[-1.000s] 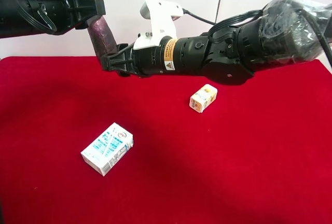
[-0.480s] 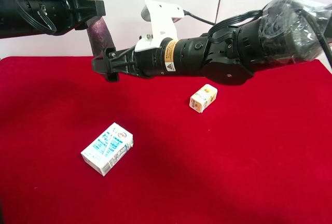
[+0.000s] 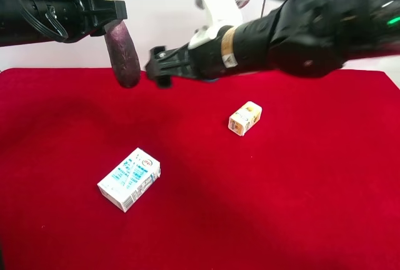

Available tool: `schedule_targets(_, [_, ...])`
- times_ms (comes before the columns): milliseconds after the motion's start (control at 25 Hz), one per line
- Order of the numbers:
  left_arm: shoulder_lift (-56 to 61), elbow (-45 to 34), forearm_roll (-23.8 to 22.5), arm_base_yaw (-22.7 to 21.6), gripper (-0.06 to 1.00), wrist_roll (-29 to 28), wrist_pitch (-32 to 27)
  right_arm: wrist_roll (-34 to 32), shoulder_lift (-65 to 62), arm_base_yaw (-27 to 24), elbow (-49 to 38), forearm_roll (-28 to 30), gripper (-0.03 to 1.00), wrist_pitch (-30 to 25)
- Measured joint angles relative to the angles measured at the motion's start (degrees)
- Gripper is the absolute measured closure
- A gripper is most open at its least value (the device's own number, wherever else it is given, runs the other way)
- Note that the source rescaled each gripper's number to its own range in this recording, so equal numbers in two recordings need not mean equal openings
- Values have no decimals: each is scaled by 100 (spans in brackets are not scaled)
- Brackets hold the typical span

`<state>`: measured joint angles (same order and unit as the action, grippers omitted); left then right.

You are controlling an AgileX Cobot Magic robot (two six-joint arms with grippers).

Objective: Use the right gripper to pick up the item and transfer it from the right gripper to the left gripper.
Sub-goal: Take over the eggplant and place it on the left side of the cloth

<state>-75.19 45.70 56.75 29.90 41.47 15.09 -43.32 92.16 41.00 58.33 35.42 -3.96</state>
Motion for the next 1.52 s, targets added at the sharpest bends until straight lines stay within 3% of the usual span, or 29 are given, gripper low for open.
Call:
schedule_targets(240, [0,0,0,0,92,27,0,1070,-926,0,0,-363,-3,-2041])
schedule_targets(520, [0,0,0,0,93,38,-2,2807,-1795,0,0,-1882,-3,-3175])
schedule_targets(760, [0,0,0,0,93,38,-7,3579,-2455,0,-16,-2546,-3,-4418])
schedule_targets(1120, [0,0,0,0,93,38,-7,3500,-4560,0,-1354,-2789,-3,-5008])
schedule_targets(1520, [0,0,-5,0,93,92,-20,3401,-7570,0,-2504,-2887,-3,-5315])
